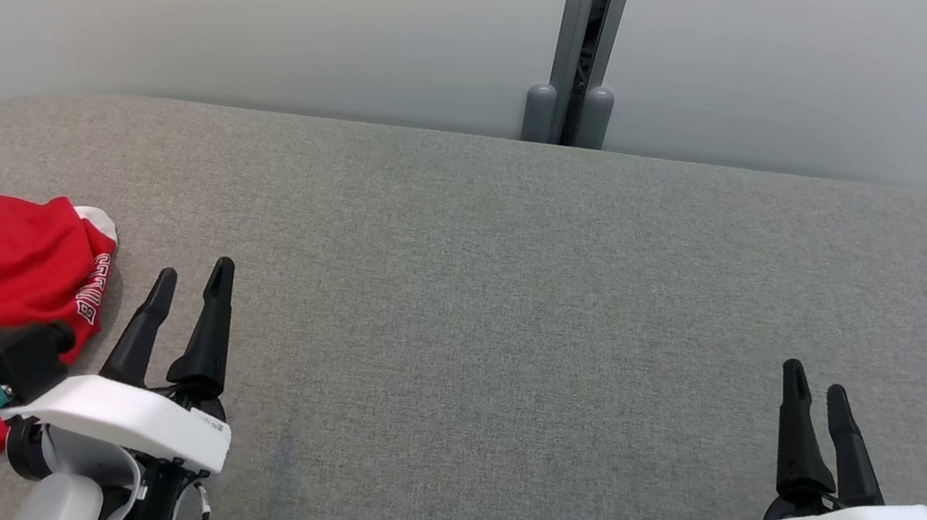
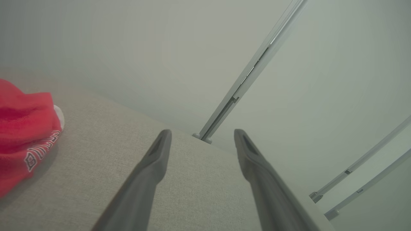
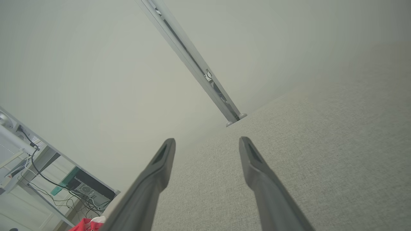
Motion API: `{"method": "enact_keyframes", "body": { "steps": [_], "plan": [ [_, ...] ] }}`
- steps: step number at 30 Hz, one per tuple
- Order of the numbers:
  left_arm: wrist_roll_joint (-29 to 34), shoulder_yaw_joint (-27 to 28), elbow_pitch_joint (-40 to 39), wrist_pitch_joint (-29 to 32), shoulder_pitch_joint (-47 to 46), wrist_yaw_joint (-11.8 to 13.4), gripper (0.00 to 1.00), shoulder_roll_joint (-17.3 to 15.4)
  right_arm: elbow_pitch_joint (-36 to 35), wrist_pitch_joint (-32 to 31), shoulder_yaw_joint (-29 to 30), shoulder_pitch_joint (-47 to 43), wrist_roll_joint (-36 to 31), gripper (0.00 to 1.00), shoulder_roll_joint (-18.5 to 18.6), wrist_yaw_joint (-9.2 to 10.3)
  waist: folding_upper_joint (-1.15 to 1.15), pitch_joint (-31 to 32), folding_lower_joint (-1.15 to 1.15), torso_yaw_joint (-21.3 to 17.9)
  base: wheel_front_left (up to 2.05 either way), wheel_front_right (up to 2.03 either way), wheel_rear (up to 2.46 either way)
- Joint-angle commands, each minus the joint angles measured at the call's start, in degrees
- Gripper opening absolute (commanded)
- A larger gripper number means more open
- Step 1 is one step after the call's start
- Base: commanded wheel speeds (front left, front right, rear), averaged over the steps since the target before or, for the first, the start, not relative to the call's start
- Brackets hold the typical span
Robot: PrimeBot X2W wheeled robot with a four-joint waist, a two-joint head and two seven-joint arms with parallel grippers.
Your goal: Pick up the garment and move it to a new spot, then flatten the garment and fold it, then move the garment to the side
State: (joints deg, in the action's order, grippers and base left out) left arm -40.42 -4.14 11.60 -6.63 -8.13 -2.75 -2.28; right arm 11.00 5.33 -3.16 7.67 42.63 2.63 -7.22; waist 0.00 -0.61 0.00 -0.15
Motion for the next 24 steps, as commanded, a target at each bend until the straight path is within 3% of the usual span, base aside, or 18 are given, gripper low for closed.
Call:
{"method": "enact_keyframes", "body": {
  "steps": [1,24],
  "plan": [
    [2.1,-0.3,-1.2,-0.6,-0.2,0.2,1.0,-0.4,-1.2,0.9,-0.7,0.4,-2.0,1.0,0.6,-0.22,0.0,0.0,0.0,0.0,0.0,0.0,0.0],
    [15.7,-3.2,-3.7,-3.9,1.2,1.4,1.0,-0.5,-4.8,4.6,-4.2,-1.6,-15.4,1.0,1.0,-0.3,0.0,0.1,0.0,0.5,0.0,0.0,0.0]
  ]
}}
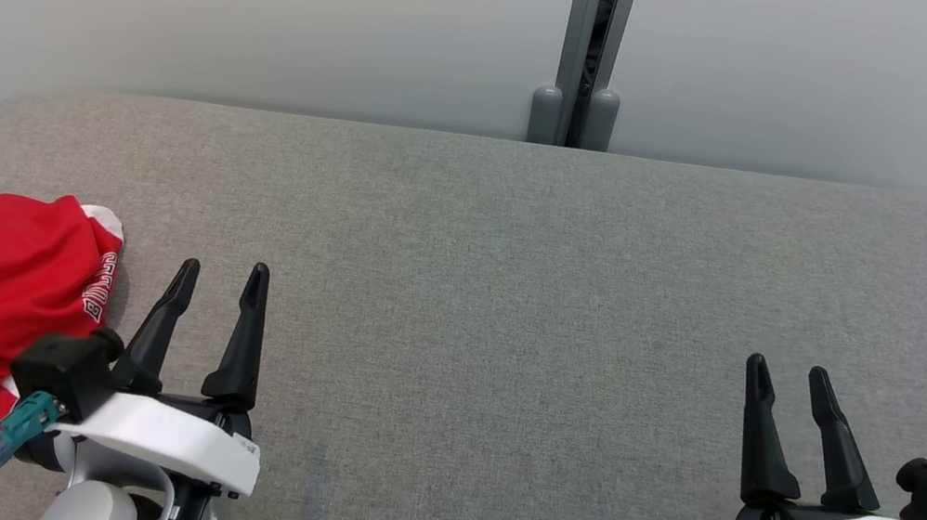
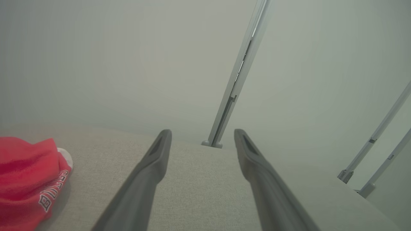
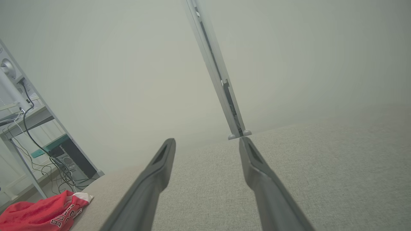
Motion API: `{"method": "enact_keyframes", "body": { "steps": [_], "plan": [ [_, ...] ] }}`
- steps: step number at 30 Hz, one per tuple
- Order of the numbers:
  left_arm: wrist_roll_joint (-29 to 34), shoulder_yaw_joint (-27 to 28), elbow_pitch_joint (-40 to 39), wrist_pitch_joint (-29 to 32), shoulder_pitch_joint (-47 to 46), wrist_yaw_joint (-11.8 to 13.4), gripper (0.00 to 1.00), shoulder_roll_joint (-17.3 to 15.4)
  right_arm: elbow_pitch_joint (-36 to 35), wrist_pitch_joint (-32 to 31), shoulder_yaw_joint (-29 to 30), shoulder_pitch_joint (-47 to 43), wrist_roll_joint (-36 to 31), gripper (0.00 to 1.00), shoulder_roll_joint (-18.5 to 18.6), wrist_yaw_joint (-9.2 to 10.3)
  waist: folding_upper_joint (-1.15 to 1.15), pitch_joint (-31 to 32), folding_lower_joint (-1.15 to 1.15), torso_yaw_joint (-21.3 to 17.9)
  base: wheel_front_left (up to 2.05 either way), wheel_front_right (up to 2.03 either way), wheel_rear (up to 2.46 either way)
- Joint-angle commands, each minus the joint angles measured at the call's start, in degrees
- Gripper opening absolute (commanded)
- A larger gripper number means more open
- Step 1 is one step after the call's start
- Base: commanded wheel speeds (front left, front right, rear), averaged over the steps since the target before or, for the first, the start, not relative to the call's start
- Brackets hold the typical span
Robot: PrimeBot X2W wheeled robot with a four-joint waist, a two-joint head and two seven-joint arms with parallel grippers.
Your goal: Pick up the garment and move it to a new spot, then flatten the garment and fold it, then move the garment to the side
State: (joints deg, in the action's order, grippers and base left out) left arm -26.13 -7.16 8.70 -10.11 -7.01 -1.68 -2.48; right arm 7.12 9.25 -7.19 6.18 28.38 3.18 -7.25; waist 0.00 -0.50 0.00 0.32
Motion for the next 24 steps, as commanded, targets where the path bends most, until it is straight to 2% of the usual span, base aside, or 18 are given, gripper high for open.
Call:
{"method": "enact_keyframes", "body": {
  "steps": [1,24],
  "plan": [
    [2.0,-0.2,-0.9,-0.6,0.1,0.3,1.0,-0.4,-1.1,0.8,-0.3,-0.2,-1.6,1.0,0.4,-0.28,0.0,0.0,0.0,0.1,0.0,0.0,0.0],
    [12.8,-1.5,-2.7,-3.1,1.5,1.1,1.0,-0.5,-3.3,3.8,-0.7,-2.0,-11.8,1.0,-0.2,-0.32,0.0,-0.5,0.0,0.7,0.0,0.0,0.0]
  ]
}}
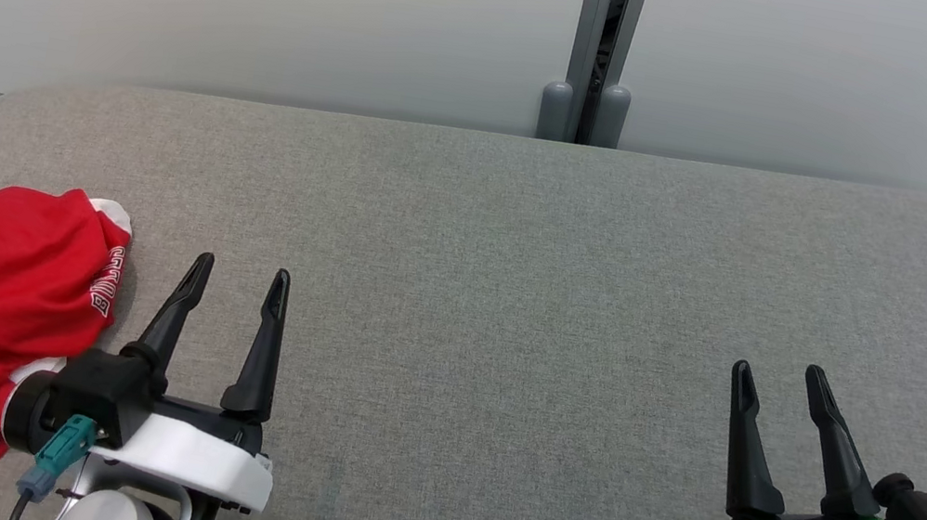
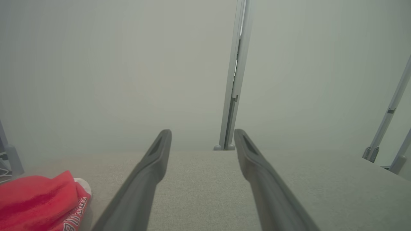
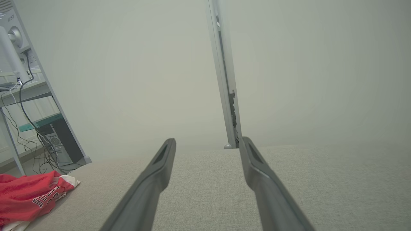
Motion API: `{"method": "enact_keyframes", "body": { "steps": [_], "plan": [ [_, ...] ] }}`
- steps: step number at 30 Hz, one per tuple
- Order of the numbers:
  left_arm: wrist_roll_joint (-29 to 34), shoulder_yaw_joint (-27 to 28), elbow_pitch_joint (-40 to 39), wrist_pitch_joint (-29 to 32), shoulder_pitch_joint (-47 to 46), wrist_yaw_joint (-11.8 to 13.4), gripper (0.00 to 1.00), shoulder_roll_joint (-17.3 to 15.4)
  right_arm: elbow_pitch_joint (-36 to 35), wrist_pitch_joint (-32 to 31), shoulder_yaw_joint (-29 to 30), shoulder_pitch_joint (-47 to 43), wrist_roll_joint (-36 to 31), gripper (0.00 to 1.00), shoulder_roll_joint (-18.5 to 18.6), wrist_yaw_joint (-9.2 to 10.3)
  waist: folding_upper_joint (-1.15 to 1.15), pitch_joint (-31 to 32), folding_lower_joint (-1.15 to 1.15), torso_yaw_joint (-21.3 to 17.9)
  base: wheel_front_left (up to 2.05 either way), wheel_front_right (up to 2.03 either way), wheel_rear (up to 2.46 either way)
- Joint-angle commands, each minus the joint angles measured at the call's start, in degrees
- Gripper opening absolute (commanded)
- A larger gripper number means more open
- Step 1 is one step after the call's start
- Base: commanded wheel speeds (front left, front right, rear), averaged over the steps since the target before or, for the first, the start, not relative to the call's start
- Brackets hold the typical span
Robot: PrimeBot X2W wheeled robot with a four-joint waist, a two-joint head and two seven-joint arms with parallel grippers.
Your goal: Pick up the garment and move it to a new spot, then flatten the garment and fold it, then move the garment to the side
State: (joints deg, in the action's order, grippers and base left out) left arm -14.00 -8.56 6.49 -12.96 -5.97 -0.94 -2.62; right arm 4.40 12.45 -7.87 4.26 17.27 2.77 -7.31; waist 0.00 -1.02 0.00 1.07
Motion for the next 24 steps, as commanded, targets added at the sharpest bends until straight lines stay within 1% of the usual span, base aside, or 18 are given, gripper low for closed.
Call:
{"method": "enact_keyframes", "body": {
  "steps": [1,20,24],
  "plan": [
    [1.2,-0.1,-0.5,-0.4,0.5,0.3,1.0,-0.3,-0.7,0.7,0.0,-0.1,-1.1,1.0,0.2,-0.26,0.0,0.0,0.0,0.0,0.0,0.0,0.0],
    [8.5,-1.1,-1.7,-2.3,1.5,0.8,1.0,-0.4,-2.0,2.9,-1.4,-1.3,-7.9,1.0,0.3,-0.31,0.0,0.0,0.0,0.3,0.0,0.0,0.0],
    [8.3,-1.0,-1.6,-2.3,1.6,0.9,1.0,-0.4,-1.7,2.9,-1.5,-1.2,-7.9,1.0,0.3,-0.3,0.0,0.0,0.0,0.2,0.0,0.0,0.0]
  ]
}}
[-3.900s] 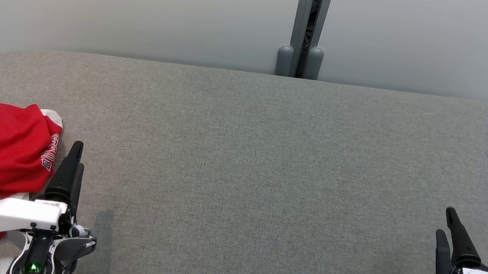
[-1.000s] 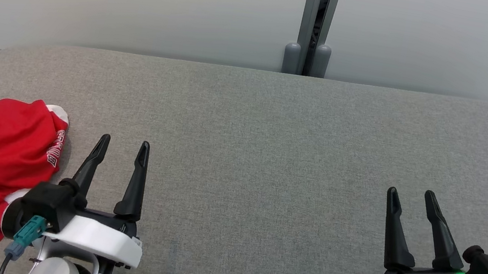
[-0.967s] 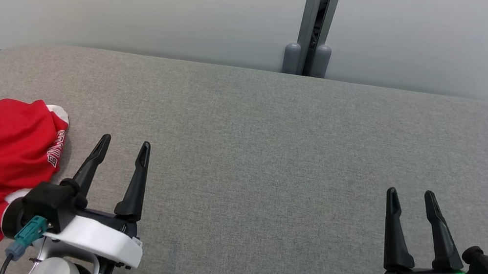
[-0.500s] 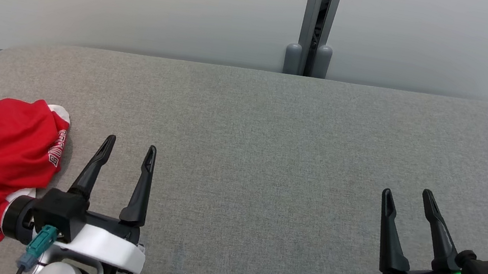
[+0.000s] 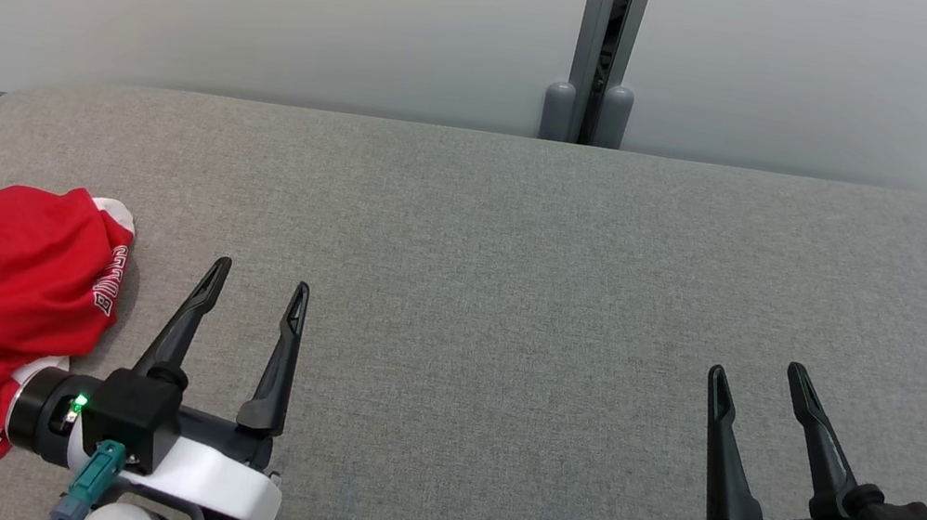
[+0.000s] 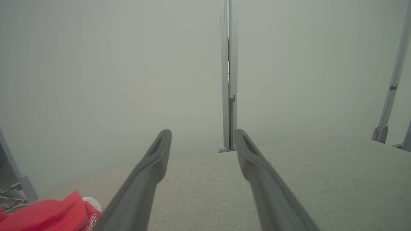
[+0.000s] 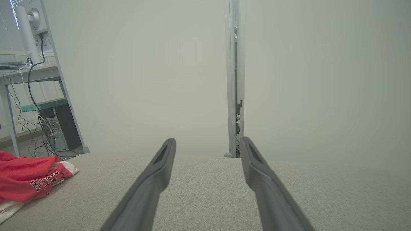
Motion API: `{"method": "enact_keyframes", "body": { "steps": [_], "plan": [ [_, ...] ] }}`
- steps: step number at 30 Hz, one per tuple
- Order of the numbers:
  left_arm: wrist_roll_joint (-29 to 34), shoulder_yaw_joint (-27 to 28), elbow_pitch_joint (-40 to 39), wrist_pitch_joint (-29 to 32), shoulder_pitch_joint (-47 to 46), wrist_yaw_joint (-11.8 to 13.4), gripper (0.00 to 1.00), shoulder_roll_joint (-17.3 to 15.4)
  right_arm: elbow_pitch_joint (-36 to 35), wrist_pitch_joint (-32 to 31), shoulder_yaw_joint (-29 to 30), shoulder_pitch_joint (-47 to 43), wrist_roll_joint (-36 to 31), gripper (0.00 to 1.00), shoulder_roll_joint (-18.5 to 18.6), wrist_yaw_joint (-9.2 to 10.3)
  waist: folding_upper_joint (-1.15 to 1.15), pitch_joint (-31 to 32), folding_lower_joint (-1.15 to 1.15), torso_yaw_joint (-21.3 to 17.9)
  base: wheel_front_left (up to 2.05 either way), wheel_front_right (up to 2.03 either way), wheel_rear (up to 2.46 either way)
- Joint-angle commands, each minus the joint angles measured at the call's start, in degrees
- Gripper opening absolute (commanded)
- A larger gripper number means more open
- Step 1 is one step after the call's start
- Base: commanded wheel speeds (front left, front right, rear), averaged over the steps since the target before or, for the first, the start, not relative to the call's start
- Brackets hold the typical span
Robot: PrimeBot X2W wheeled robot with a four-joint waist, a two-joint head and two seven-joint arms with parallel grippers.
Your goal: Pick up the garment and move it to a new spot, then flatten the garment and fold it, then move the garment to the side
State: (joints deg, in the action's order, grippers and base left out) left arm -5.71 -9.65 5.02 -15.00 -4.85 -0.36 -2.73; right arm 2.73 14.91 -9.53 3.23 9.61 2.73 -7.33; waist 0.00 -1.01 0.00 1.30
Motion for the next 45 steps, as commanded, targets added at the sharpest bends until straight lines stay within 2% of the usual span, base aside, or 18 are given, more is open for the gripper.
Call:
{"method": "enact_keyframes", "body": {
  "steps": [1,18,45],
  "plan": [
    [0.0,0.1,0.0,-0.3,0.5,0.3,1.0,-0.3,0.1,0.4,0.2,-0.2,-0.2,1.0,0.3,-0.28,0.0,0.0,0.0,0.0,0.0,0.0,0.0],
    [-0.3,0.0,2.0,-0.3,-0.4,0.1,1.0,-0.3,0.0,0.4,0.4,-0.1,-0.5,1.0,0.3,-0.28,0.0,-0.6,0.0,0.6,0.0,0.0,0.0],
    [-4.8,1.2,-0.4,-0.2,-0.7,5.0,1.0,-0.3,-0.6,0.4,-0.9,-0.7,-0.9,1.0,0.7,-0.26,0.0,-1.8,0.0,16.7,0.0,0.0,0.0]
  ]
}}
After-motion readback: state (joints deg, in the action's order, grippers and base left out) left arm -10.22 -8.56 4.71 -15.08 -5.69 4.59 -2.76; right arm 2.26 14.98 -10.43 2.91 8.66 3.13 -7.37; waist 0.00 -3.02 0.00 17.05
